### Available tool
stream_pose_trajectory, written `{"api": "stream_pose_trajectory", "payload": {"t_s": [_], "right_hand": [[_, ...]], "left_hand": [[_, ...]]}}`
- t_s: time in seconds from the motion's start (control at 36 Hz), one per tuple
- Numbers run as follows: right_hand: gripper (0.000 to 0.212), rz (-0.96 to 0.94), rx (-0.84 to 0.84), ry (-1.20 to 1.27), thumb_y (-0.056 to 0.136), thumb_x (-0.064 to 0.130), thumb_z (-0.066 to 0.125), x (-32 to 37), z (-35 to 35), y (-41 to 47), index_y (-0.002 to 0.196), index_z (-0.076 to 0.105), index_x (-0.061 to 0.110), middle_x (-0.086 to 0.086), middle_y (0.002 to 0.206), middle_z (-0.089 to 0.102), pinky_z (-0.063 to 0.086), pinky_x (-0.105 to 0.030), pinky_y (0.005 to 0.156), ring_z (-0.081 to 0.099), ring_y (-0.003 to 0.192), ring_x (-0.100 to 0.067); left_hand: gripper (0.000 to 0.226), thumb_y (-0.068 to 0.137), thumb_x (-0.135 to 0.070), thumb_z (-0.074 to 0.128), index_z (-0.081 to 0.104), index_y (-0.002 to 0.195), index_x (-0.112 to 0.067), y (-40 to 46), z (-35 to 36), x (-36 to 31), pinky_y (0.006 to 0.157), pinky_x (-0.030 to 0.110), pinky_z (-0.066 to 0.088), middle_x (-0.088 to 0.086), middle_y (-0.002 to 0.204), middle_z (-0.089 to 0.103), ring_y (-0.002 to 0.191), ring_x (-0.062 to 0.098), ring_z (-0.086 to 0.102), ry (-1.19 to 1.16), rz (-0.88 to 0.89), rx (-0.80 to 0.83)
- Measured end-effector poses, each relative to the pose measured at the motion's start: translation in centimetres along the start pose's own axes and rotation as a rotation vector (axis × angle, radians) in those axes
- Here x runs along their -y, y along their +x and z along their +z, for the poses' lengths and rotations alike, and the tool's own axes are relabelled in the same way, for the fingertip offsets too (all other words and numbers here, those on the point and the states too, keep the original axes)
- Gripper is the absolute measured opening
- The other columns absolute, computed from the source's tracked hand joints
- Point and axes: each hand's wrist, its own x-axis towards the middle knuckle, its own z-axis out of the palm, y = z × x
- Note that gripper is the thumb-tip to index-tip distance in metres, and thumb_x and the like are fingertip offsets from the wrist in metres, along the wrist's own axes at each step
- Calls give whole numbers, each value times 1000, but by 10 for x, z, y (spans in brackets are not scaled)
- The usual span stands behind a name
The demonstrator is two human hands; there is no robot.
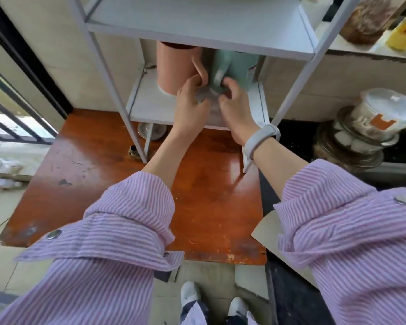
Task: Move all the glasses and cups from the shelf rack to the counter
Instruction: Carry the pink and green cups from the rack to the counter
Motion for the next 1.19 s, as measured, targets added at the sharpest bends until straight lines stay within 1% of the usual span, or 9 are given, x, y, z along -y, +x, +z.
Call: {"api": "stream_pose_trajectory", "payload": {"t_s": [0.33,0.47,0.61,0.69,0.81,0.86,1.06,1.11,1.19], "right_hand": [[21,60,14,152,87,4,43,-7,-12,-26,103,54,12,-21,112,58,49,-49,92,55,104,-33],[20,103,51,301,92,13,46,-20,-26,-42,109,56,10,-6,108,60,54,-28,79,59,103,-20],[14,171,116,462,92,14,48,-18,-40,-44,100,60,12,-4,97,64,54,-32,82,64,96,-21],[13,184,178,487,93,21,48,-9,-37,-39,101,58,15,-3,86,65,56,-32,82,65,90,-20],[19,215,100,416,95,29,43,0,-27,-33,88,53,15,-3,74,56,56,-32,80,61,81,-20],[24,205,68,389,95,32,41,0,-24,-33,79,50,17,-1,69,50,55,-33,81,57,73,-16],[29,133,10,295,95,41,38,-9,-26,-51,71,45,26,6,63,47,48,-26,67,51,62,-10],[31,116,6,295,94,41,41,-15,-30,-66,67,45,27,11,57,46,46,-27,65,49,56,-6],[35,81,-2,326,92,39,44,-23,-37,-94,58,47,32,15,47,46,43,-23,60,46,50,-2]], "left_hand": [[19,88,-15,52,55,103,-4,-18,-11,-1,72,17,42,16,105,61,96,23,55,87,17,-154],[9,88,-19,54,53,93,-11,-45,-20,5,65,12,36,5,91,58,94,21,52,120,53,-206],[6,89,-20,54,56,92,-16,-47,-28,-3,54,4,38,1,82,59,71,7,53,99,23,-129],[21,94,-27,48,56,107,-13,-41,-28,-12,60,7,46,0,90,63,80,7,58,25,-28,-46],[31,98,-31,36,52,107,-5,-41,-22,-18,77,41,58,19,98,65,89,26,64,-35,-89,-28],[28,99,-33,31,48,103,-11,-43,-19,-19,83,47,55,20,100,62,91,28,62,-44,-89,-46],[43,99,-41,30,44,128,-12,-59,-24,-11,79,28,52,8,109,61,96,15,59,-87,-85,-103],[42,99,-39,32,45,129,-13,-72,-28,-10,74,23,52,-5,97,61,89,4,59,-82,-57,-103],[41,98,-39,35,52,122,-13,-97,-33,-8,81,25,53,0,106,62,102,13,59,-98,-42,-77]]}}
